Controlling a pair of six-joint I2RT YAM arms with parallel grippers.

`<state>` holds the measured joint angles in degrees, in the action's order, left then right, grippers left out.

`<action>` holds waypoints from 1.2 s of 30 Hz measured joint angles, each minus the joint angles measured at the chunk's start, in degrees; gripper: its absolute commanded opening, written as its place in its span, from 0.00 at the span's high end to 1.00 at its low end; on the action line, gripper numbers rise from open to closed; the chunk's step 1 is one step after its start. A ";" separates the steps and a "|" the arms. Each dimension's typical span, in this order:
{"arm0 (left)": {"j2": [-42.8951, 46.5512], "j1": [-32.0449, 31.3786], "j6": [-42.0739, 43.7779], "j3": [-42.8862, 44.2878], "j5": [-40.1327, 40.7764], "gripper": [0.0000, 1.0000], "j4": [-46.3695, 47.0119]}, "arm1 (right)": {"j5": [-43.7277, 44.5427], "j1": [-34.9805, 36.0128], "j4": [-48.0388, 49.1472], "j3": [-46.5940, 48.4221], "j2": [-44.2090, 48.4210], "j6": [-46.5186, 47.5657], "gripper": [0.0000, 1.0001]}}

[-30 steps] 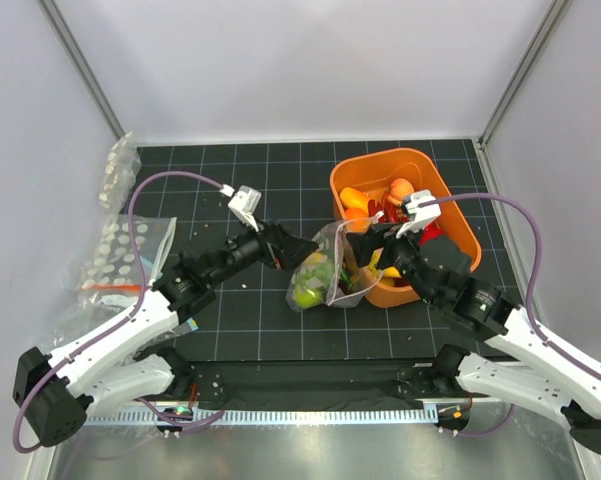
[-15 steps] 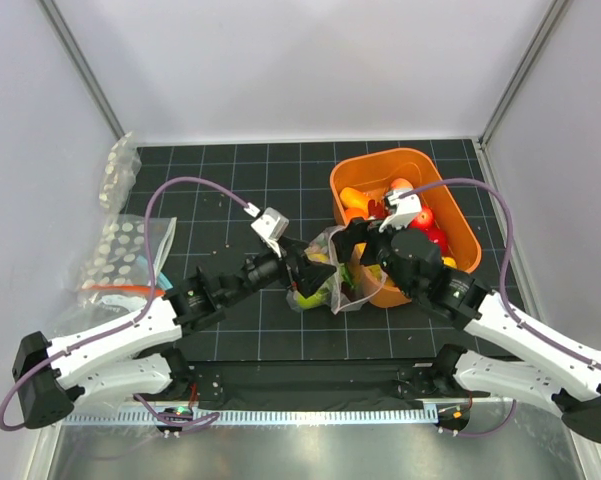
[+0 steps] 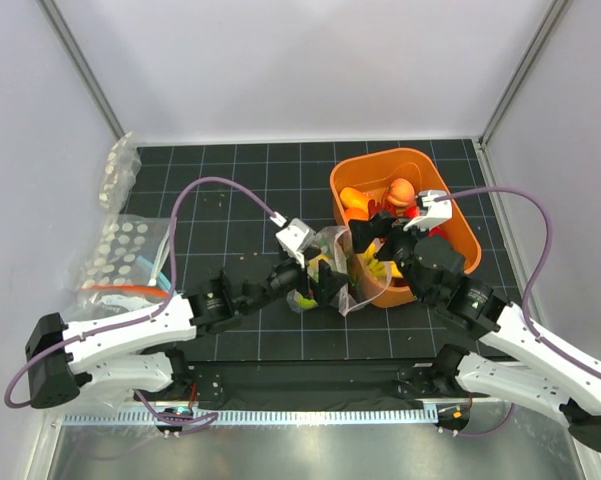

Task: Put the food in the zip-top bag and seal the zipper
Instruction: Adjust the zipper food storage bag at the center of the board.

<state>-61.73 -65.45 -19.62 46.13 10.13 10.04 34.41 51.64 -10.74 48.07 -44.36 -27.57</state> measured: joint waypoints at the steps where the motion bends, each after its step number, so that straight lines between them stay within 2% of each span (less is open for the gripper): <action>1: -0.85 -0.50 0.31 0.52 0.81 0.10 -0.31 | 0.04 0.00 -0.02 0.00 -0.20 -0.04 0.07; 3: -2.78 -1.86 0.66 1.84 2.40 0.21 -0.81 | 0.24 0.00 -0.02 0.00 -0.81 -0.09 0.07; 8: -7.10 -4.02 1.62 5.35 5.70 0.28 -2.75 | 0.39 0.00 -0.31 0.02 -2.58 -0.24 0.09; 11: -9.31 -4.07 1.75 6.99 7.56 0.39 -3.93 | 0.37 0.00 -0.46 0.02 -2.67 -0.26 0.10; 12: -9.81 -4.07 1.68 7.28 8.22 0.50 -4.33 | 0.37 0.00 -0.46 0.02 -2.67 -0.26 0.10; 13: -10.19 -4.07 1.33 7.45 8.94 0.57 -4.66 | 0.37 0.00 -0.48 0.02 -2.71 -0.24 0.10; 14: -10.43 -4.07 1.51 7.58 9.53 0.74 -5.05 | 0.42 0.00 -0.48 0.04 -2.86 -0.24 0.10; 15: -10.69 -4.07 1.07 7.80 10.25 0.83 -5.55 | 0.46 0.00 -0.52 0.04 -3.02 -0.24 0.11; 17: -10.99 -4.07 0.72 8.33 11.96 0.97 -6.75 | 0.68 0.00 -0.85 0.07 -3.28 -0.24 0.10; 18: -11.02 -4.09 0.63 8.57 13.00 1.00 -7.52 | 0.90 0.00 -1.09 0.07 -3.30 -0.24 0.10; 21: -10.75 -4.07 0.68 9.16 15.41 1.00 -9.53 | 1.49 0.00 -1.31 0.07 -3.21 0.33 0.10; 25: -7.76 -3.52 2.60 9.14 14.82 1.00 -12.44 | 1.79 0.00 -1.46 0.07 -2.93 2.62 0.10; 36: 9.60 0.28 10.34 3.69 7.39 1.00 -15.23 | 4.57 -0.20 0.48 -1.31 2.91 9.31 0.13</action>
<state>-52.14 -65.17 -9.28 49.82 17.52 -5.19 38.98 51.44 -10.26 46.76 -41.45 -18.26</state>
